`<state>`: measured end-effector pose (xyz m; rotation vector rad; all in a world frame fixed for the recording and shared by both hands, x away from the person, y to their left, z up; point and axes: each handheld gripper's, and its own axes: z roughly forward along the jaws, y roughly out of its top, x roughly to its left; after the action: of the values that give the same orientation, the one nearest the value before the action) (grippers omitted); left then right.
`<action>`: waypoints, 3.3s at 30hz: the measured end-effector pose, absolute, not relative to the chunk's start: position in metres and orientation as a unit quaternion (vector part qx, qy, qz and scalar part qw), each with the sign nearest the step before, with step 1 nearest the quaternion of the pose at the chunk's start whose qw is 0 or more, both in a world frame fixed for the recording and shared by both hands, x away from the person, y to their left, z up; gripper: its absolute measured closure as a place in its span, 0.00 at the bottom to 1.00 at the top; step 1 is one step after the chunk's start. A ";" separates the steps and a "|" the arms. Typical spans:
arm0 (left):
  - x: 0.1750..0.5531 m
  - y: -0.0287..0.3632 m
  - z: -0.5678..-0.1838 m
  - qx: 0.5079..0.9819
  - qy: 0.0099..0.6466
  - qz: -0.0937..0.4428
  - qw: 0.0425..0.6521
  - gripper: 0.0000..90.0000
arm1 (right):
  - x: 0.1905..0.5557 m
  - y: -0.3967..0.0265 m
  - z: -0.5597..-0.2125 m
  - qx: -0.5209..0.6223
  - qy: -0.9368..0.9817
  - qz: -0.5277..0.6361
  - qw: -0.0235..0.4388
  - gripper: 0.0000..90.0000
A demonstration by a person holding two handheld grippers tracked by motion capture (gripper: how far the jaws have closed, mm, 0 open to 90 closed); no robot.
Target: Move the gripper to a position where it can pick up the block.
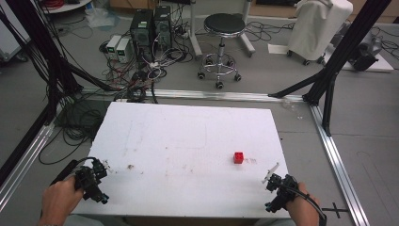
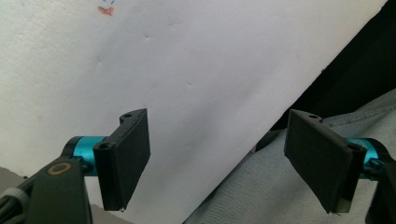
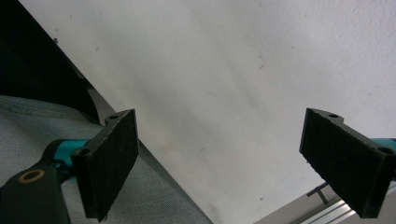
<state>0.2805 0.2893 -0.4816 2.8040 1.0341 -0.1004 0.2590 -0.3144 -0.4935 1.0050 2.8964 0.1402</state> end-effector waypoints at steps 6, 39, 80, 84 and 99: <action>0.280 0.289 -0.481 0.934 0.346 -0.033 0.078 0.25 | 0.260 -0.313 -0.494 0.325 0.944 0.046 0.035 0.12; 0.282 0.286 -0.480 0.935 0.345 -0.037 0.074 0.25 | 0.272 -0.329 -0.493 0.285 0.957 0.046 0.042 0.12; 0.281 0.287 -0.478 0.933 0.349 -0.035 0.079 0.25 | 0.366 -0.301 -0.464 0.133 0.990 0.041 0.034 0.13; 0.282 0.288 -0.478 0.934 0.347 -0.035 0.078 0.25 | 0.372 -0.297 -0.462 0.124 0.991 0.039 0.036 0.12; 0.281 0.287 -0.478 0.934 0.347 -0.036 0.078 0.25 | 0.394 -0.277 -0.459 0.078 0.995 0.025 0.050 0.12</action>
<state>0.2811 0.2871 -0.4781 2.7967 1.0395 -0.1065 0.3941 -0.2765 -0.4590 0.2385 3.0315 0.0749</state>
